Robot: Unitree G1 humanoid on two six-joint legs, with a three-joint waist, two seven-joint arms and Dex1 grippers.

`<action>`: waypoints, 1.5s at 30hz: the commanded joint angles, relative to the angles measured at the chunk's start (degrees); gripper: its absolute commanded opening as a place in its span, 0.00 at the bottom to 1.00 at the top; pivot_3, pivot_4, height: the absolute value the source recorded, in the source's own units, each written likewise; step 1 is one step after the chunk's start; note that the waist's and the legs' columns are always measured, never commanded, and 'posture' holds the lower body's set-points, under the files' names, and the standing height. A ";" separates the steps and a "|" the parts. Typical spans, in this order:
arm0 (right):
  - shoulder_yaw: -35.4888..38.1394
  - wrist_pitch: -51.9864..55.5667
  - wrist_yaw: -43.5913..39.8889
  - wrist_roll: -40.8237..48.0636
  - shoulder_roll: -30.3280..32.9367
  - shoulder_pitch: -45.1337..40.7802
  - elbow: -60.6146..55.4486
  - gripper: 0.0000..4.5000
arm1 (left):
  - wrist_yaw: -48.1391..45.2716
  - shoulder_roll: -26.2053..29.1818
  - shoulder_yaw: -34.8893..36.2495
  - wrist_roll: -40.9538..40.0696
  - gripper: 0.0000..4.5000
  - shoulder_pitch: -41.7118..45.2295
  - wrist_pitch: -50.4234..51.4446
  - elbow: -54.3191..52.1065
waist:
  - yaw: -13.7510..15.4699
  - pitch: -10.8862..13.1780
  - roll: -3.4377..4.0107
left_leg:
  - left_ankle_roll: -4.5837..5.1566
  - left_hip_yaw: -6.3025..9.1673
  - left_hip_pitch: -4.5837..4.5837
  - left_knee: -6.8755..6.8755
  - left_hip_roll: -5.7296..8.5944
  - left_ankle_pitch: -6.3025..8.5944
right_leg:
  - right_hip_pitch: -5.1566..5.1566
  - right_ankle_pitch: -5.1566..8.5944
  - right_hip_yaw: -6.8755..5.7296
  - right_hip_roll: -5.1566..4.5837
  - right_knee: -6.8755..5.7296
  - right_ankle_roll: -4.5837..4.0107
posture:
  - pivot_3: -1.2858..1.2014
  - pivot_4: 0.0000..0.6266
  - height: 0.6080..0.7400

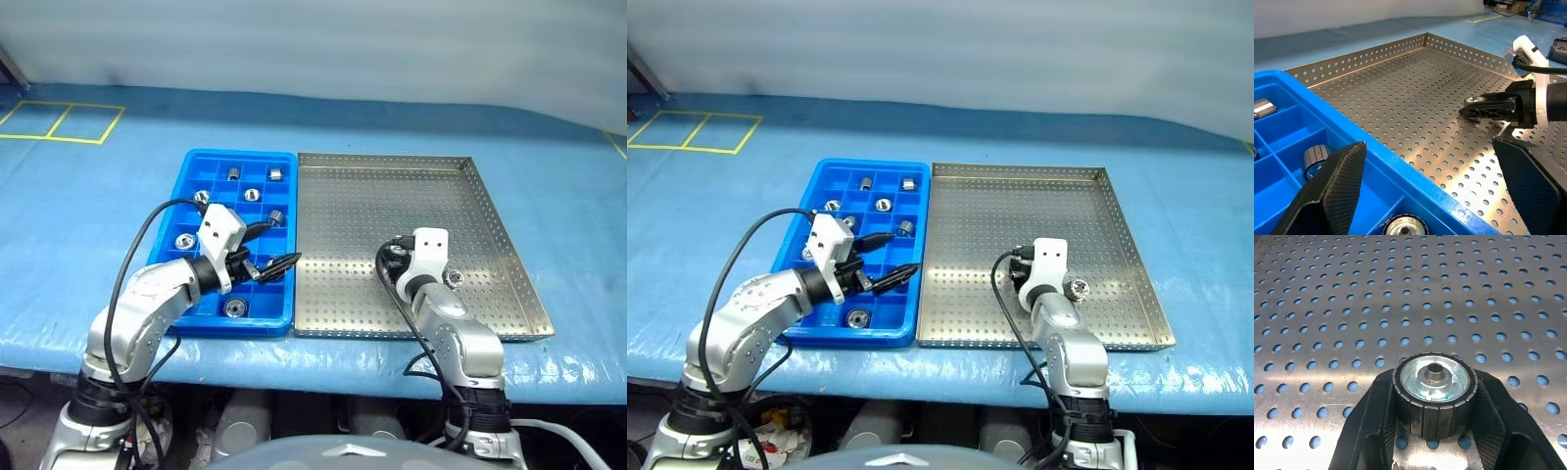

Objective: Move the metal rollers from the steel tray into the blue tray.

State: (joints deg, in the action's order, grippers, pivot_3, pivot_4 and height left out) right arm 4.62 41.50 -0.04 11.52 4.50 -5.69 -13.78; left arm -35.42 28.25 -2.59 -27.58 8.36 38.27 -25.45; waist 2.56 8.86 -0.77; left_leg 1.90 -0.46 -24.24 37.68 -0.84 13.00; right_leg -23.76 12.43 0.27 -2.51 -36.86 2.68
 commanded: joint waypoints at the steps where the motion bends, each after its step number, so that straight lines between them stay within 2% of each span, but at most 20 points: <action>1: -0.68 -0.63 -0.03 -1.00 0.77 -1.25 -3.87 0.38 | 0.85 -0.39 1.38 -0.39 1.00 0.13 -1.60 -3.37 | 0.06 0.01 0.02 | 0.00 0.00 0.00 0.00 0.00 0.00 | 0.00 0.00 0.00 0.00 0.00 0.00 | 0.60 0.24 1.00; 10: -4.57 3.53 -1.90 -1.95 3.46 -10.19 -9.48 0.38 | 8.37 -2.13 6.55 2.96 1.00 -1.04 -5.39 -3.04 | 0.47 0.07 0.09 | -0.07 0.04 0.00 -0.02 -0.01 -0.05 | -0.03 -0.01 -0.03 0.04 -0.03 0.01 | 0.62 0.24 1.00; 19: -13.23 2.58 -7.48 -2.13 1.07 -19.17 -4.21 0.38 | 16.68 -3.22 17.23 4.22 1.00 -7.82 -6.56 -7.74 | 3.27 0.08 0.08 | -0.14 0.16 0.00 -0.30 0.05 -0.09 | -0.08 -0.19 -0.15 0.05 0.02 -0.13 | 0.69 0.24 1.00; 27: -18.76 -0.80 -10.64 -3.09 -2.53 -23.17 2.72 0.38 | 19.20 -4.34 22.98 2.76 1.00 -15.56 -5.89 -12.41 | 8.00 0.09 0.10 | -0.29 0.26 0.00 -0.48 0.08 -0.17 | -0.11 0.02 -0.30 0.03 0.05 -0.42 | 0.73 0.24 1.00; 31: -20.78 -2.22 -12.40 -3.70 -3.80 -24.05 5.58 0.38 | 19.81 -5.13 24.41 2.54 1.00 -18.12 -6.12 -14.01 | 11.04 0.09 0.10 | -0.38 0.31 0.00 -0.53 0.08 -0.19 | -0.14 0.19 -0.44 0.04 0.04 -0.25 | 0.74 0.24 1.00; 34: -21.38 -2.77 -13.32 -3.93 -4.51 -24.43 6.90 0.38 | 20.09 -5.50 25.06 2.29 1.00 -19.22 -6.10 -14.78 | 13.48 0.09 0.10 | -0.42 0.30 -0.02 -0.56 0.07 -0.19 | -0.23 0.22 -0.51 0.04 0.05 -0.27 | 0.75 0.24 1.00; 37: -21.50 -2.61 -13.86 -3.70 -5.53 -24.20 7.19 0.38 | 20.24 -5.47 25.60 1.95 1.00 -19.92 -6.12 -15.10 | 15.92 0.08 0.09 | -0.50 0.27 -0.32 -0.56 0.08 -0.20 | -0.80 0.22 -0.57 0.07 0.02 -0.28 | 0.75 0.24 1.00; 45: -22.80 -1.03 -14.85 -3.61 -6.33 -21.44 5.05 0.38 | 20.24 -4.95 24.78 1.60 1.00 -18.92 -5.87 -14.49 | 21.14 0.07 0.08 | -0.71 0.19 -0.44 -0.56 0.10 -0.09 | -0.86 0.24 -0.81 0.15 0.05 -0.29 | 0.74 0.24 1.00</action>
State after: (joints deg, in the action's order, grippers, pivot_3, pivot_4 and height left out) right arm -18.24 40.60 -14.61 7.38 -1.43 -27.41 -5.34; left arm -15.09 22.81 21.93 -25.41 -11.26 33.05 -37.96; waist 23.70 8.93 -0.70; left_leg 1.17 -0.25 -24.69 37.12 -0.75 12.91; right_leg -24.61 12.69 -0.60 -2.36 -36.81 2.38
